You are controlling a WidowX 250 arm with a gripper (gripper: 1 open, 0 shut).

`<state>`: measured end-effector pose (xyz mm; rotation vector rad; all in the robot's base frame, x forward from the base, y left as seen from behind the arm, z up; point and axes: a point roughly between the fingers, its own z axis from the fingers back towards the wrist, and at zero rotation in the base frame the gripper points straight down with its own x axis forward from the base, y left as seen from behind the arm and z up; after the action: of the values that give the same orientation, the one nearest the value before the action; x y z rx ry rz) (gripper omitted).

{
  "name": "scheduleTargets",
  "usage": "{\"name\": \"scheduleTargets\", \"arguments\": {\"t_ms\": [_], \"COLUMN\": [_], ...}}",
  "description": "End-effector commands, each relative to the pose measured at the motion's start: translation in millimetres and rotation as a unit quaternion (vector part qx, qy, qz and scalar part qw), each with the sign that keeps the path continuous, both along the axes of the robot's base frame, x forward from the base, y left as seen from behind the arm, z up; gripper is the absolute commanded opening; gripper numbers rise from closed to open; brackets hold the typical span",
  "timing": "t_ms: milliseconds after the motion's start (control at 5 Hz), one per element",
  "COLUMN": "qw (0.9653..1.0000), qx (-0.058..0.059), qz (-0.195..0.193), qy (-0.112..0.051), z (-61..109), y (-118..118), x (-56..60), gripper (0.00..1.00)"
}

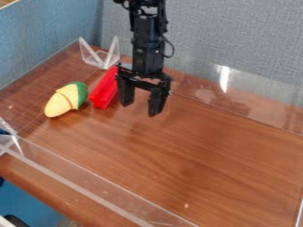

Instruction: Put the red object to the left side of the table

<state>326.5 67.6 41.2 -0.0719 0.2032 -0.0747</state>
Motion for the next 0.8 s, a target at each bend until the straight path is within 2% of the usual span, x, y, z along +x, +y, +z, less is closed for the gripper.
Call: {"name": "scheduleTargets", "arguments": {"t_ms": [0, 400, 600], "qw": [0.9995, 0.9992, 0.9995], "qx": [0.005, 0.004, 0.005], "qz": [-0.01, -0.028, -0.016], "qy": [-0.031, -0.03, -0.026], "z": [21.0, 26.1, 23.8], "y": [18, 39, 45], "x": [12.1, 17.8, 22.3], "gripper": [1.0, 1.0, 1.0]}}
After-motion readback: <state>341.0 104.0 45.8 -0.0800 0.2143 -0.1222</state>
